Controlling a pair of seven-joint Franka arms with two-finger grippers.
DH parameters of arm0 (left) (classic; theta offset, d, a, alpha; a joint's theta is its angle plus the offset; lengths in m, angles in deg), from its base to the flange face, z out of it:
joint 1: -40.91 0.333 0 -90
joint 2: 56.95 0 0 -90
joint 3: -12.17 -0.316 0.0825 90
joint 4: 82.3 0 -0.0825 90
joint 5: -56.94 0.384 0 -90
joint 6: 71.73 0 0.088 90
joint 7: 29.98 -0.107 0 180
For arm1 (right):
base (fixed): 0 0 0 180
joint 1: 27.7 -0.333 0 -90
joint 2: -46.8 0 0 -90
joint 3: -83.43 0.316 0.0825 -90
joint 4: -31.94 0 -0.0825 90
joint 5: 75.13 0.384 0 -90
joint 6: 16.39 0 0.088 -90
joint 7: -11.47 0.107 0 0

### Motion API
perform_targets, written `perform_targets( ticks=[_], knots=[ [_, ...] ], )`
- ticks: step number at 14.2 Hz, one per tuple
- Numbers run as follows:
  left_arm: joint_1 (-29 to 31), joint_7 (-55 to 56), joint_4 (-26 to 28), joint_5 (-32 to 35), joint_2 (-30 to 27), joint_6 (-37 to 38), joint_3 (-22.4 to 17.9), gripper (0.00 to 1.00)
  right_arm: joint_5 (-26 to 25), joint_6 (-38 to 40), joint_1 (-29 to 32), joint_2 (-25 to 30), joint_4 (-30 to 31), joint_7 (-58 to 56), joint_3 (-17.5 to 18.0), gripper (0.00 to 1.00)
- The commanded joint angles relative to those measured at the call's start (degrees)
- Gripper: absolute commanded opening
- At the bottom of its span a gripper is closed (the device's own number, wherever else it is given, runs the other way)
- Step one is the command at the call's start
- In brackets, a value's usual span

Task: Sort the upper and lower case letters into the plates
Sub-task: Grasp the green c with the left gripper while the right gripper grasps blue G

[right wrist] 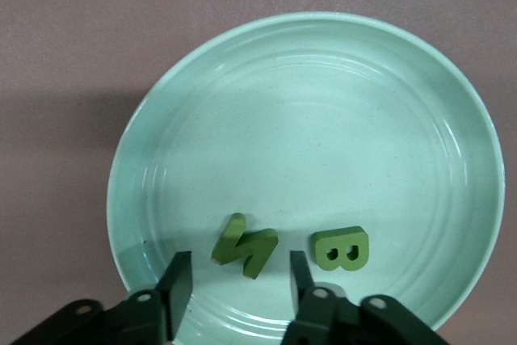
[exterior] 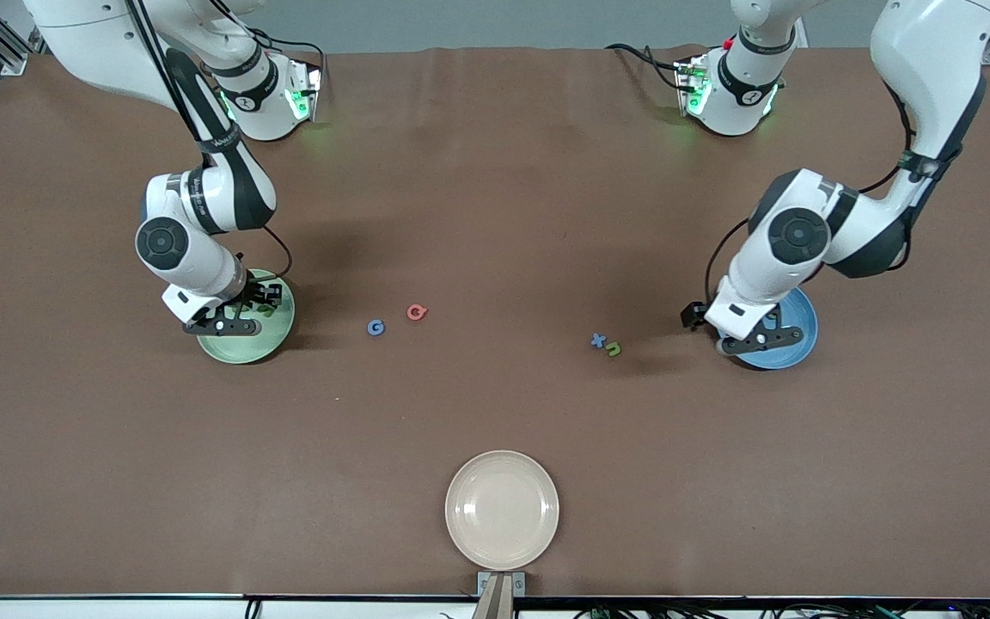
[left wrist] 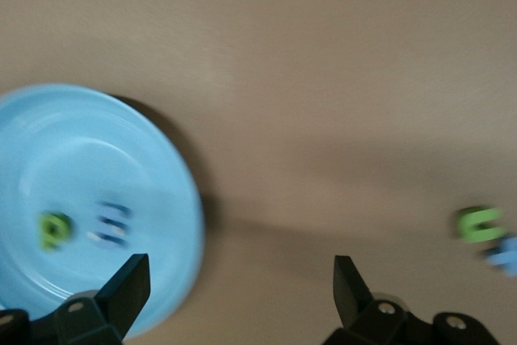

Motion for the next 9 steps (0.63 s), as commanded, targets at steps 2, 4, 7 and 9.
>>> perform_targets(
  ticks=[2,4,7,9],
  knots=[
    [-6.81,17.58,-7.04,1.07,7.93,1.44,0.04,1.0,4.81,1.61,-1.32,1.48,-1.61,1.63,1.12,1.0],
    [-8.75,22.43,-8.89,1.25,10.84,1.09,0.04,1.0,8.51,1.52,-4.75,1.04,-3.37,5.13,1.03,1.0],
    [-12.09,25.7,-12.05,1.69,14.18,0.91,-1.27,1.0,8.7,1.09,-10.81,0.34,-6.45,16.36,0.94,1.0],
    [-14.46,27.28,-13.99,4.84,16.12,0.74,-3.38,1.0,8.7,0.56,-13.89,-1.76,-8.38,22.09,0.94,1.0]
  ],
)
